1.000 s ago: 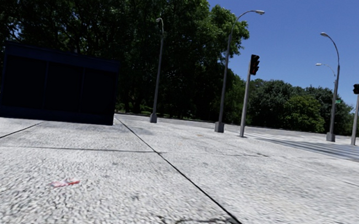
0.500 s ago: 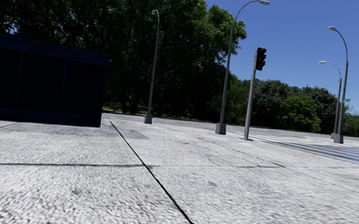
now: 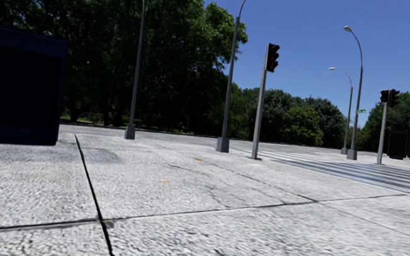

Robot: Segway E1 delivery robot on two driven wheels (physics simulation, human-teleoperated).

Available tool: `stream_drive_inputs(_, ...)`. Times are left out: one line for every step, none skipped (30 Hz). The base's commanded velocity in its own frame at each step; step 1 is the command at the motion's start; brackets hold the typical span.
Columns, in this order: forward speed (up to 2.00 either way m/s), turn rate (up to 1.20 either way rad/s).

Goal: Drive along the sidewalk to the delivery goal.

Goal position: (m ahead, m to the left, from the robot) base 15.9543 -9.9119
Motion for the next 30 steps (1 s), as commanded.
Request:
stream_drive_inputs(2.00, -0.50)
stream_drive_inputs(2.00, -0.50)
stream_drive_inputs(2.00, -0.50)
stream_drive_inputs(2.00, -0.50)
stream_drive_inputs(2.00, -0.50)
stream_drive_inputs(2.00, -0.50)
stream_drive_inputs(2.00, -0.50)
stream_drive_inputs(2.00, -0.50)
stream_drive_inputs(2.00, -0.50)
stream_drive_inputs(2.00, -0.50)
stream_drive_inputs(2.00, -0.50)
stream_drive_inputs(2.00, -0.50)
stream_drive_inputs(2.00, -0.50)
stream_drive_inputs(2.00, -0.50)
stream_drive_inputs(2.00, -0.50)
stream_drive_inputs(2.00, -0.50)
stream_drive_inputs(2.00, -0.50)
stream_drive_inputs(2.00, -0.50)
stream_drive_inputs(2.00, -0.50)
stream_drive_inputs(2.00, -0.50)
stream_drive_inputs(2.00, -0.48)
stream_drive_inputs(2.00, -0.47)
stream_drive_inputs(2.00, -0.47)
stream_drive_inputs(2.00, -0.47)
stream_drive_inputs(2.00, -0.47)
stream_drive_inputs(2.00, -0.45)
stream_drive_inputs(2.00, -0.44)
stream_drive_inputs(2.00, -0.41)
stream_drive_inputs(2.00, -0.30)
stream_drive_inputs(2.00, -0.30)
